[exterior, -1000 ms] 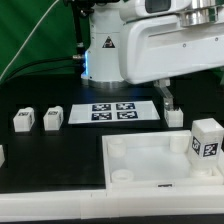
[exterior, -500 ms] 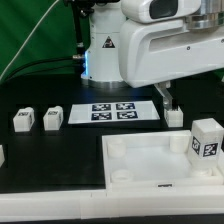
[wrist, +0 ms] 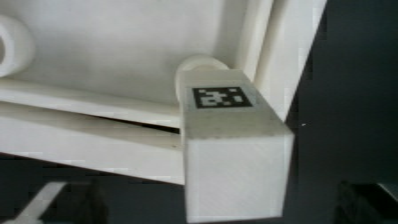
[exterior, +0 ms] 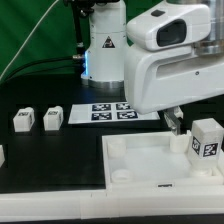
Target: Assemble one leg
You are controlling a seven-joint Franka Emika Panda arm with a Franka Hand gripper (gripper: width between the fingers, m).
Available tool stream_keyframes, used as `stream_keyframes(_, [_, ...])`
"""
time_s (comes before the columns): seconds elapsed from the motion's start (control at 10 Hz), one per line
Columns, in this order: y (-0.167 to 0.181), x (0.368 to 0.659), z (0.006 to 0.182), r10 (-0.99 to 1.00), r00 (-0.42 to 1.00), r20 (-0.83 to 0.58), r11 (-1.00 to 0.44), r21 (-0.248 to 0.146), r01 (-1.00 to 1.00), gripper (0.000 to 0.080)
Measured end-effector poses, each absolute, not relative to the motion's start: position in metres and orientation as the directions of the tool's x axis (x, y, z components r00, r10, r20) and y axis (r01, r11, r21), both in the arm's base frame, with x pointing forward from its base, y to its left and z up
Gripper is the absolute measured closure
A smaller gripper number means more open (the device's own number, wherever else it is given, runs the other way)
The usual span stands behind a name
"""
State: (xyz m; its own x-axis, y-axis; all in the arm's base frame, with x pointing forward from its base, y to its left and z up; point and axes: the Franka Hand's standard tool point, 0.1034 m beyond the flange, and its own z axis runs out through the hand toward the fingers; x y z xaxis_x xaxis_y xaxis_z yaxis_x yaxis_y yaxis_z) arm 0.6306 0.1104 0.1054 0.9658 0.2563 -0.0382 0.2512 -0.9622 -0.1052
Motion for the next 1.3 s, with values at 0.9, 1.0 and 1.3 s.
stream_keyframes(0.9, [0.1133,0.6257,0.0931,0.262,0.964,-0.04,-0.961,-0.107,0.256,0.0511])
stream_keyframes(1.0, [0.1133,0.6257,0.0931,0.261,0.964,-0.04,-0.961,-0.107,0.256,0.051])
stream_keyframes(1.3, [0.1135,0.6257,0.0931,0.235,0.971,-0.043,-0.967,-0.107,0.229,0.051])
